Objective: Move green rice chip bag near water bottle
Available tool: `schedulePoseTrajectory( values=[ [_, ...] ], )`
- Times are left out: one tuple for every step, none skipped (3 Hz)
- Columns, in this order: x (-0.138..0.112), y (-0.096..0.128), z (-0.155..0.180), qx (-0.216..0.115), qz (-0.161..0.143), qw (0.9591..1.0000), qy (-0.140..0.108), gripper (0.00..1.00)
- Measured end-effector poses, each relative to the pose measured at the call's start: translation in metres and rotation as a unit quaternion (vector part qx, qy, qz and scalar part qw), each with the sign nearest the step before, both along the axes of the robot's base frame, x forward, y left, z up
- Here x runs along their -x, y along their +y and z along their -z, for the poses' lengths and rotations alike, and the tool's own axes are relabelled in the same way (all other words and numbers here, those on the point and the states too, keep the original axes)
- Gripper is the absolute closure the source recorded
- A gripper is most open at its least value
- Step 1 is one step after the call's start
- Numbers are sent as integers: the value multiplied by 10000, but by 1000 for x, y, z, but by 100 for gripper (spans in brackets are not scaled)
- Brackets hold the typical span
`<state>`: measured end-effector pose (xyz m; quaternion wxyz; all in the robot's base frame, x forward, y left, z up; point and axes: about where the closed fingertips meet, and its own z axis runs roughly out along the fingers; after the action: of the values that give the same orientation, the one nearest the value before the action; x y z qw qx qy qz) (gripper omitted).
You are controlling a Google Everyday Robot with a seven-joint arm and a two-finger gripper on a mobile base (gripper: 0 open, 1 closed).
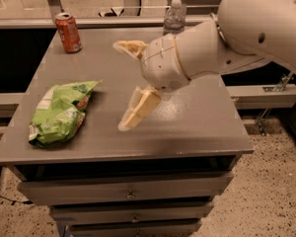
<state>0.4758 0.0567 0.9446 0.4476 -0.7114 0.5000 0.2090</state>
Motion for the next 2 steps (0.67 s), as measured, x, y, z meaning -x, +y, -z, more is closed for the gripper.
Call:
schedulePoseTrajectory(
  values=[
    [-13,40,22,-110,-752,9966,-312,0],
    [-20,72,46,-26,-1282,9907,-450,0]
  ],
)
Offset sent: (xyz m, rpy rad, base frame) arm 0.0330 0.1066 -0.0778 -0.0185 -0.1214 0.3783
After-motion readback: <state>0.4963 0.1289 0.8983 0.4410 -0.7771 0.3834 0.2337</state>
